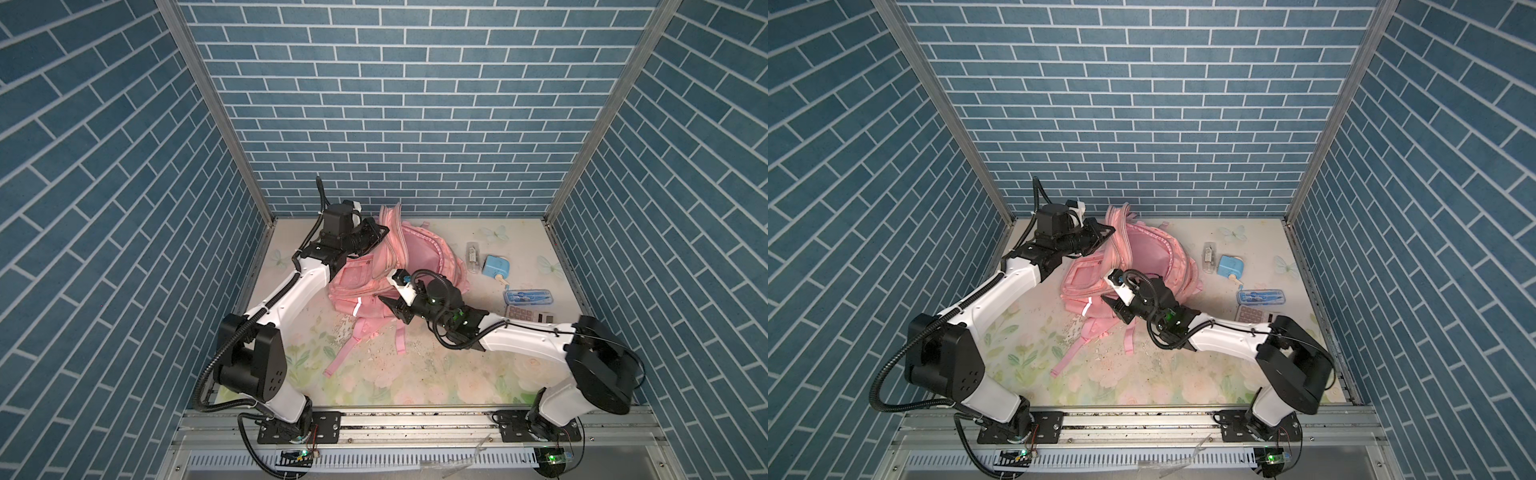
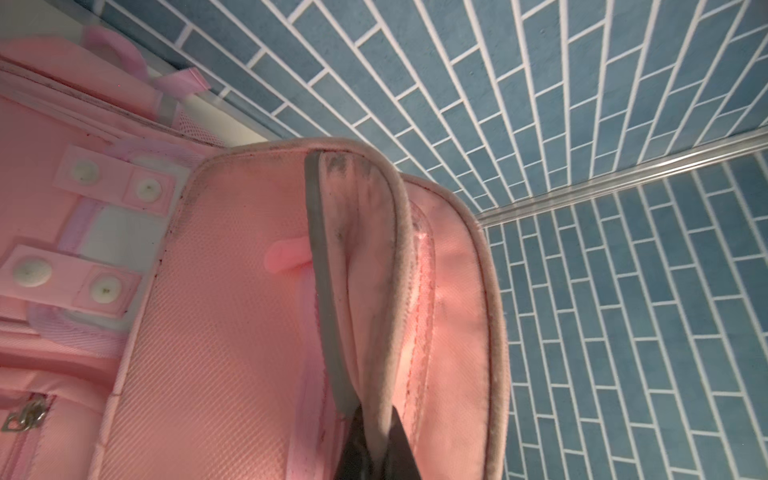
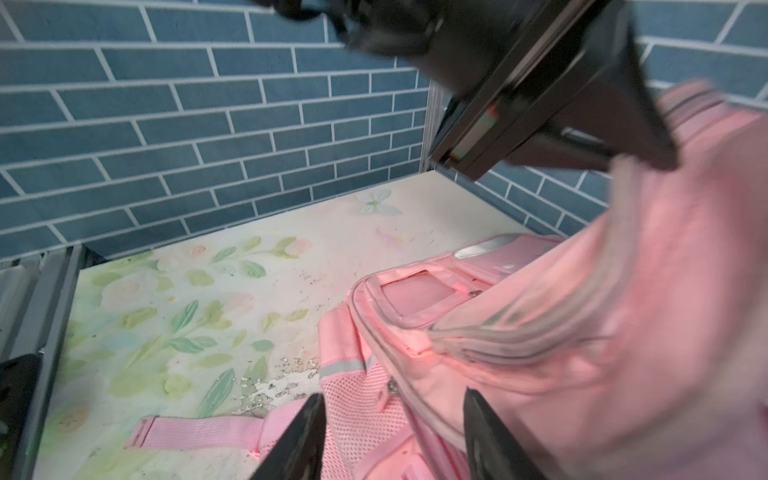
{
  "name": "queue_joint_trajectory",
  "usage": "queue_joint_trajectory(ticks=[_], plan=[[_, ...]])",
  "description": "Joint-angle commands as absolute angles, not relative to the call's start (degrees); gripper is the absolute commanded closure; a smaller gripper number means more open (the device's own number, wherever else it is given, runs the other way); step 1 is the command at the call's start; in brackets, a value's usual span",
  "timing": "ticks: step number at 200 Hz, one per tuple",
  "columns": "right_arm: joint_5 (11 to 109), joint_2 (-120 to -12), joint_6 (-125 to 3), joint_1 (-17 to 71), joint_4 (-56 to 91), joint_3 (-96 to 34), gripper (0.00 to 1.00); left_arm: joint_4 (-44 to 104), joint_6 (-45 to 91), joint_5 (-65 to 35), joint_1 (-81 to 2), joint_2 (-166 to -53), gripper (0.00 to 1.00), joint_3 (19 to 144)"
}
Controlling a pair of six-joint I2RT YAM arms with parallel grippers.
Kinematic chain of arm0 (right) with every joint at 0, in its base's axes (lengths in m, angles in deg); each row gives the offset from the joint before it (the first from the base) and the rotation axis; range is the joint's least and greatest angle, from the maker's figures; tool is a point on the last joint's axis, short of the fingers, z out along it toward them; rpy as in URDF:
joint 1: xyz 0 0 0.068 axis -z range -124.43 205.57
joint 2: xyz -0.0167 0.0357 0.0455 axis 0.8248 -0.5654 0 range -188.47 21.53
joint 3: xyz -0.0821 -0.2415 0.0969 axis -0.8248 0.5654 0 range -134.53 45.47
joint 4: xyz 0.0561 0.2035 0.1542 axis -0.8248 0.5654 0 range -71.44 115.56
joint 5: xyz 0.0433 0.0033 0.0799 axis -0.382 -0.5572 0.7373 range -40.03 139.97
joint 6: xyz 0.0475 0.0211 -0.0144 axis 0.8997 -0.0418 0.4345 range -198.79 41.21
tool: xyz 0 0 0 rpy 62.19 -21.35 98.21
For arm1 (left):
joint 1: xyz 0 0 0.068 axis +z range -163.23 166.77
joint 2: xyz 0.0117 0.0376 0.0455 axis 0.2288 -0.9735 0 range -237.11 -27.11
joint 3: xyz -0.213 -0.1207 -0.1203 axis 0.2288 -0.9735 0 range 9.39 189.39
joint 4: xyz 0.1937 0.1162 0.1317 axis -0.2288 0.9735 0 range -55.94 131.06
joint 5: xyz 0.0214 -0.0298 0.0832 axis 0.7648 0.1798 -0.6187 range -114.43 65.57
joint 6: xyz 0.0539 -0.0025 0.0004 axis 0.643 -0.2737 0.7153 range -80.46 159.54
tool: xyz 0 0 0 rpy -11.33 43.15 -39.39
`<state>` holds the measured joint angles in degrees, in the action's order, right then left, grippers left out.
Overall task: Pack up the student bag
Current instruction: 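Release the zipper pull and move the right gripper to the pink calculator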
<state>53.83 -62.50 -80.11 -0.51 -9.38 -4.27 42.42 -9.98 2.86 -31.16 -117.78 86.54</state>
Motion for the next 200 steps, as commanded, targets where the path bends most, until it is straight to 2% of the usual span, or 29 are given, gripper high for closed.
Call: queue_joint_trajectory(ticks=[1, 46, 63, 84, 122, 145, 167, 177, 186, 200], plan=[[52.0, -56.0, -75.6, 3.8, 1.1, -2.1, 0.46, 52.5, 3.7, 3.0, -29.5, -117.2, 1.0, 91.5], [49.2, -45.5, -62.7, 19.4, 18.6, 0.0, 0.44, 63.3, 13.9, -1.2, -27.5, -118.0, 1.0, 94.6], [45.9, -43.0, -58.6, 25.5, 26.5, 0.4, 0.37, 67.8, 17.2, -4.1, -27.5, -118.7, 1.0, 96.0], [45.8, -40.2, -55.0, 34.4, 34.0, 1.7, 0.34, 71.2, 20.4, -9.0, -27.6, -118.7, 1.0, 94.9], [43.6, -35.9, -53.6, 46.6, 39.7, 5.6, 0.24, 65.4, 19.1, -7.5, -28.3, -116.6, 1.0, 86.6], [43.7, -35.5, -53.5, 53.6, 41.5, 7.5, 0.22, 61.1, 17.6, -5.2, -30.1, -116.2, 1.0, 82.8], [42.3, -35.8, -52.0, 60.3, 42.2, 9.2, 0.2, 57.4, 16.7, -5.0, -33.9, -114.5, 0.66, 81.2], [43.1, -36.2, -51.0, 64.1, 42.4, 9.9, 0.19, 55.7, 16.5, -5.7, -35.6, -113.1, 0.56, 80.4], [44.9, -36.6, -51.0, 67.6, 42.2, 10.3, 0.18, 53.6, 16.3, -6.0, -36.9, -111.6, 0.4, 79.5], [46.3, -37.6, -51.8, 71.7, 41.4, 10.9, 0.17, 50.9, 15.5, -6.6, -38.3, -109.4, 0.32, 78.1]])
